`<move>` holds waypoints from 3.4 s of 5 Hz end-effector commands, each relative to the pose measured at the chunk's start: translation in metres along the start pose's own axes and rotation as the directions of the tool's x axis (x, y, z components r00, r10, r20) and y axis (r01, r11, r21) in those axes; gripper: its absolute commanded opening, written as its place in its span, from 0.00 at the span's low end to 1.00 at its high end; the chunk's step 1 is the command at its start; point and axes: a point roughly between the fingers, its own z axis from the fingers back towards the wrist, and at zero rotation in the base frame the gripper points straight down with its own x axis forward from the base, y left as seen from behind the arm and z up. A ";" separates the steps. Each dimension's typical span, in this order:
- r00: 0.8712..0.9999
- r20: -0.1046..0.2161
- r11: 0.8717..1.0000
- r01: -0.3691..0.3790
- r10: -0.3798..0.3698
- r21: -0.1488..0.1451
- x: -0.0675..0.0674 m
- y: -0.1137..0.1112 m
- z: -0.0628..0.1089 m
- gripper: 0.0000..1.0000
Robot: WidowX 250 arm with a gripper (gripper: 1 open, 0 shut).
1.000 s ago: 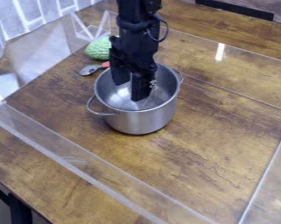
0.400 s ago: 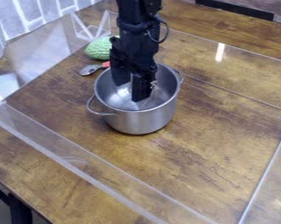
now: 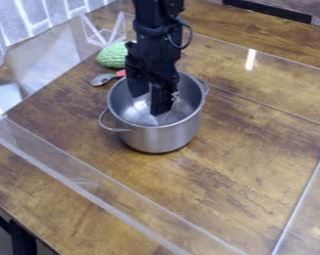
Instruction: Move the pink spoon to the left side of the table
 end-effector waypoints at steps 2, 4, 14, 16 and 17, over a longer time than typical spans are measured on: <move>0.997 0.074 0.999 -0.012 0.009 0.031 0.004 0.007 0.023 0.00; 0.997 0.082 0.999 -0.011 0.008 0.034 0.004 0.008 0.024 0.00; 0.993 0.117 0.998 0.003 -0.010 0.064 0.020 0.003 0.043 0.00; 0.993 0.121 0.998 0.005 -0.013 0.068 0.023 0.002 0.044 0.00; 0.992 0.122 0.998 0.006 -0.014 0.070 0.024 0.001 0.044 0.00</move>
